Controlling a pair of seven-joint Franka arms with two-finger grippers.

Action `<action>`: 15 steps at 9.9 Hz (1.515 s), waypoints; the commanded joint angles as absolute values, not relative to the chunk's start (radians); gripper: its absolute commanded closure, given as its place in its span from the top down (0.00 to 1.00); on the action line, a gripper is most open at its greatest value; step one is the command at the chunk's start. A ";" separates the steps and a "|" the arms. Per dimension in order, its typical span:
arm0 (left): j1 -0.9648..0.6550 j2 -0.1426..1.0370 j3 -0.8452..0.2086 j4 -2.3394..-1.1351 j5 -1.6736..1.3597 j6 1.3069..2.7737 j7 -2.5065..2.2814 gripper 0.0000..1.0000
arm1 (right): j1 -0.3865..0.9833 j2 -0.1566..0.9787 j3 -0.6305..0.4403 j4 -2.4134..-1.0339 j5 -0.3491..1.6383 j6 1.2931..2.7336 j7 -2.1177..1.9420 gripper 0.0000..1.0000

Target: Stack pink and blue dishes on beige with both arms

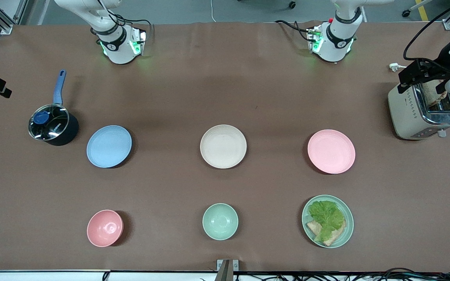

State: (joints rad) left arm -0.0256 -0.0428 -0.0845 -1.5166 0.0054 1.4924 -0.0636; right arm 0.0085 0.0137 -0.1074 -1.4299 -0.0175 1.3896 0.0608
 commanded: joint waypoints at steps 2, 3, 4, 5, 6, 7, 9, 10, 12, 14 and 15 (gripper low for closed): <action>-0.026 -0.022 -0.083 -1.505 0.005 1.477 -0.074 1.00 | -0.008 0.005 -0.097 -1.436 -0.006 1.388 0.051 1.00; -0.026 0.016 -0.081 -1.470 0.008 1.479 -0.072 1.00 | -0.008 0.005 -0.097 -1.436 -0.006 1.390 0.051 1.00; -0.026 0.050 -0.080 -1.462 0.018 1.482 -0.057 1.00 | -0.009 0.006 -0.097 -1.437 -0.005 1.387 0.051 1.00; -0.023 0.084 -0.083 -1.462 0.046 1.491 -0.051 1.00 | -0.014 0.008 -0.097 -1.453 -0.002 1.382 0.031 1.00; -0.023 0.116 -0.081 -1.471 0.038 1.537 -0.051 1.00 | -0.024 0.008 -0.104 -1.482 -0.002 1.394 -0.039 1.00; -0.018 0.138 -0.080 -1.520 0.041 1.607 -0.049 1.00 | -0.041 0.021 -0.113 -1.524 0.009 1.434 -0.098 1.00; 0.020 0.205 -0.083 -1.615 0.037 1.765 -0.049 1.00 | -0.046 0.038 -0.135 -1.697 0.044 1.601 -0.213 1.00; 0.020 0.251 -0.081 -1.656 0.046 1.846 -0.048 1.00 | -0.058 0.069 -0.135 -1.765 0.072 1.693 -0.282 1.00; 0.096 0.363 -0.087 -1.670 0.043 1.958 0.076 1.00 | -0.077 0.167 -0.137 -1.819 0.176 1.829 -0.426 1.00; 0.103 0.431 -0.089 -1.702 0.031 1.991 0.087 1.00 | -0.083 0.259 -0.135 -1.879 0.236 1.966 -0.538 1.00; 0.109 0.431 -0.089 -1.774 -0.004 2.076 0.095 1.00 | -0.087 0.300 -0.135 -1.935 0.289 2.055 -0.627 1.00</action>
